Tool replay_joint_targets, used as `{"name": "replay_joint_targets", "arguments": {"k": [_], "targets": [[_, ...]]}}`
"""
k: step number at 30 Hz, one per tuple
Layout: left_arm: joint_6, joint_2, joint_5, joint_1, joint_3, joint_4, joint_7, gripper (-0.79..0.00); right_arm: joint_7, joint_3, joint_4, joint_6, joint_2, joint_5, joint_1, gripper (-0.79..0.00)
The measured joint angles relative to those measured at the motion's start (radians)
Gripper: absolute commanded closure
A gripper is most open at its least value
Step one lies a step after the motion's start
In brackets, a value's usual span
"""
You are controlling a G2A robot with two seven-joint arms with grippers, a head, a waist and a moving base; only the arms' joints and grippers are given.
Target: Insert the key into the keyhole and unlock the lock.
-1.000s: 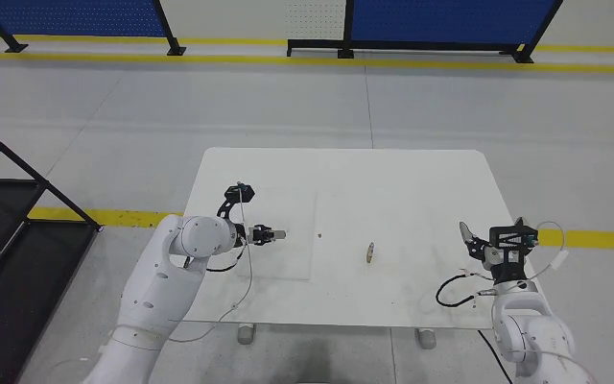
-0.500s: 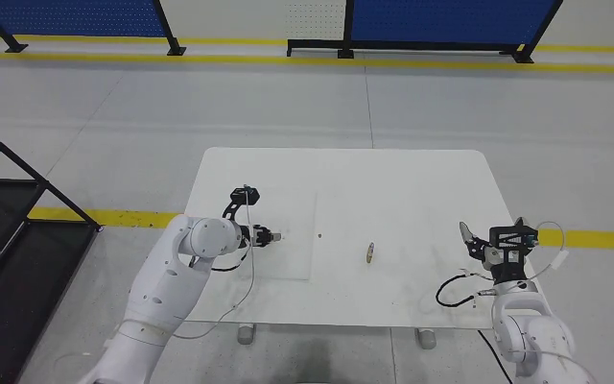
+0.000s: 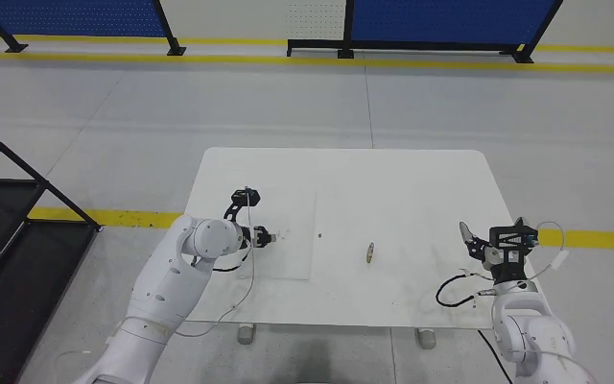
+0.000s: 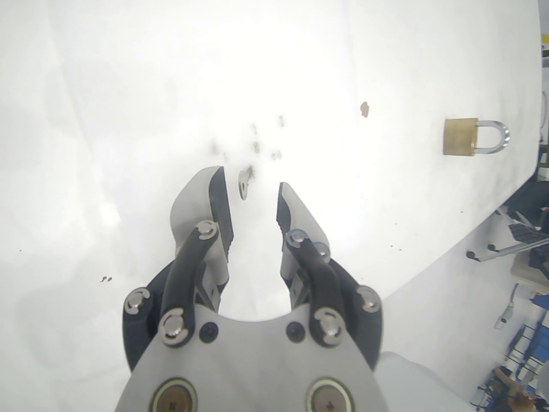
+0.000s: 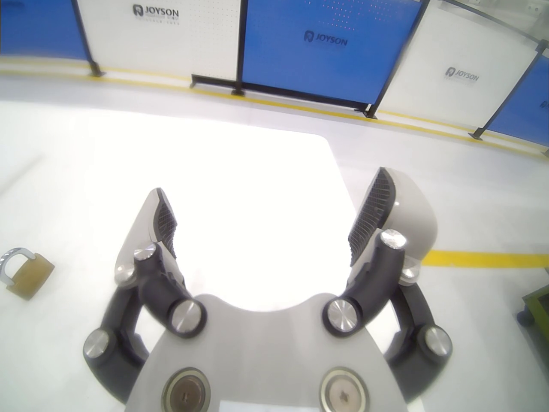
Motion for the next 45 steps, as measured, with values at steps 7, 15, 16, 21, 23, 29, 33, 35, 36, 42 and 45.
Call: {"name": "replay_joint_targets", "arguments": {"k": [7, 15, 16, 21, 23, 29, 33, 35, 36, 42, 45], "targets": [[0.003, 0.002, -0.006, -0.005, 0.006, 0.01, 0.004, -0.16, 0.0, 0.0, 0.0, 0.0, 0.0, 0.0, 0.0, -0.785], [0.006, 0.006, -0.021, -0.005, 0.008, 0.017, 0.006, -0.145, 0.0, 0.0, 0.0, 0.0, 0.0, 0.0, 0.0, -0.785], [0.007, 0.006, -0.022, -0.005, 0.008, 0.017, 0.005, -0.142, 0.0, 0.0, 0.0, 0.0, 0.0, 0.0, 0.0, -0.785], [0.011, 0.008, -0.026, -0.008, 0.01, 0.023, 0.007, -0.139, 0.0, 0.0, 0.0, 0.0, 0.0, 0.0, 0.0, -0.785], [0.013, 0.008, -0.033, -0.01, 0.011, 0.026, 0.007, -0.129, 0.0, 0.0, 0.0, 0.0, 0.0, 0.0, 0.0, -0.785], [0.017, 0.009, -0.044, -0.017, 0.016, 0.036, 0.007, -0.052, 0.0, 0.0, 0.0, 0.0, 0.0, 0.0, 0.0, -0.785], [0.018, 0.01, -0.049, -0.02, 0.021, 0.043, 0.008, -0.028, 0.0, 0.0, 0.0, 0.0, 0.0, 0.0, 0.0, -0.785], [0.018, 0.011, -0.05, -0.022, 0.023, 0.046, 0.01, 0.0, 0.0, 0.0, 0.0, 0.0, 0.0, 0.0, 0.0, -0.785], [0.018, 0.011, -0.051, -0.023, 0.024, 0.048, 0.01, 0.0, 0.0, 0.0, 0.0, 0.0, 0.0, 0.0, 0.0, -0.785], [0.022, 0.014, -0.053, -0.027, 0.024, 0.046, 0.012, 0.0, 0.0, 0.0, 0.0, 0.0, 0.0, 0.0, 0.0, -0.785], [0.019, 0.017, -0.054, -0.022, 0.018, 0.026, 0.01, 0.0, 0.0, 0.0, 0.0, 0.0, 0.0, 0.0, 0.0, -0.785]]}}
